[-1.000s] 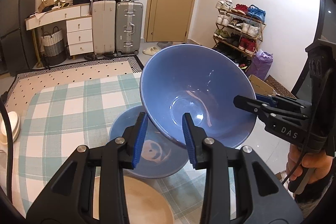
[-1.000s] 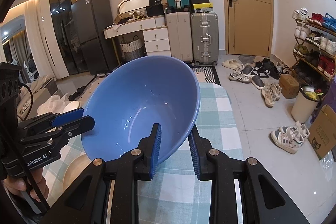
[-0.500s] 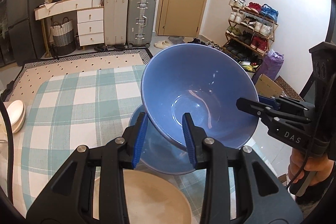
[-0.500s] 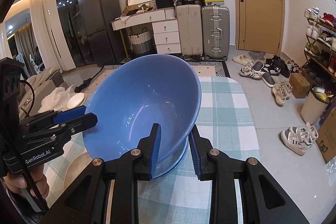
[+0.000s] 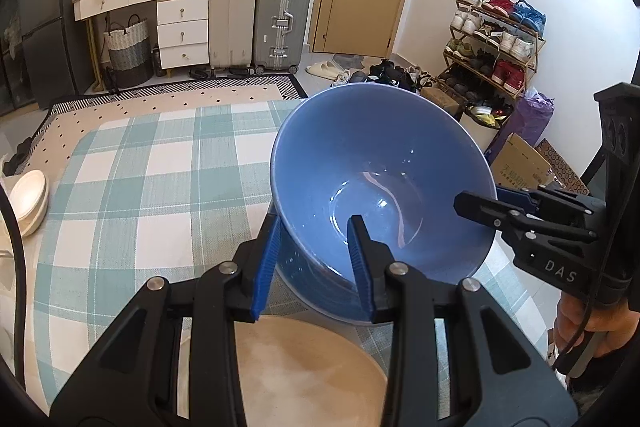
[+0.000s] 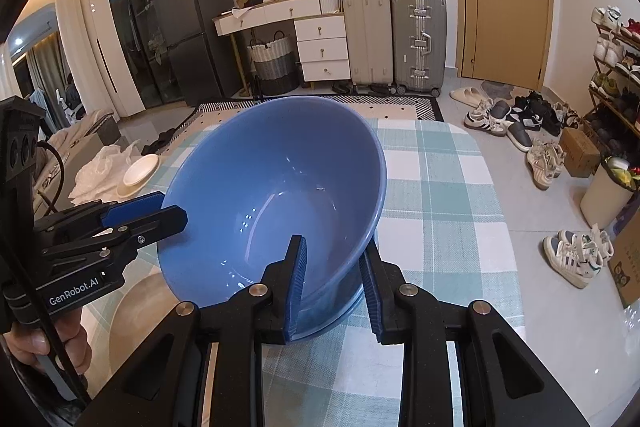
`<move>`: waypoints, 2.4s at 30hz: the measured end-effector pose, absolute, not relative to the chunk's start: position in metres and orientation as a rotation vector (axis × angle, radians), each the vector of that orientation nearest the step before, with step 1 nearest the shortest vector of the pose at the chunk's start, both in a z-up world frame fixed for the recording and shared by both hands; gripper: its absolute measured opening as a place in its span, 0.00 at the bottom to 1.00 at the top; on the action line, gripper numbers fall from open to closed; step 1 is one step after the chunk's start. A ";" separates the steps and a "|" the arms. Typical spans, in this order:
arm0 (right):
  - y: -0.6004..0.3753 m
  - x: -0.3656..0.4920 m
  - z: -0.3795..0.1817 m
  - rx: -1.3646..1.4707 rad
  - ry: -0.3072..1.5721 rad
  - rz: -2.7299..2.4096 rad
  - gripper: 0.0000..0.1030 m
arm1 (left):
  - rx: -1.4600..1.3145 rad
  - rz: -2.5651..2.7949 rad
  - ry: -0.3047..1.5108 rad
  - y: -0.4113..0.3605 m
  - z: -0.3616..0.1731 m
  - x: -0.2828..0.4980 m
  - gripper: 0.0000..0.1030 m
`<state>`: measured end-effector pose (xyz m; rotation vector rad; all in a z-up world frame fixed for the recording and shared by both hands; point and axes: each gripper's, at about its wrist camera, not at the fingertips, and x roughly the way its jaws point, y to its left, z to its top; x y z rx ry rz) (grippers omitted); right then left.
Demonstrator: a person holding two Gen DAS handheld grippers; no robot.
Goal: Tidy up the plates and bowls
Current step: 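Carry the blue bowl over the nested bowls and lower it inside, then open the right gripper to release the bowl into the stack, then close the right gripper on the rim of the three-bowl stack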
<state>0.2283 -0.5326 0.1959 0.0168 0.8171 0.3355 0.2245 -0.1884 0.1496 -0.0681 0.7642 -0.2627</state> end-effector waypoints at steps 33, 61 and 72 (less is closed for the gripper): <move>-0.509 0.231 0.150 -0.127 0.856 0.285 0.27 | -0.051 -0.238 0.837 -0.173 0.074 0.265 0.30; -0.530 0.236 0.157 -0.011 0.846 0.314 0.91 | -0.136 -0.284 0.896 -0.148 0.068 0.270 0.78; -0.544 0.242 0.158 0.097 0.831 0.332 0.99 | -0.203 -0.256 0.884 -0.120 0.070 0.280 0.98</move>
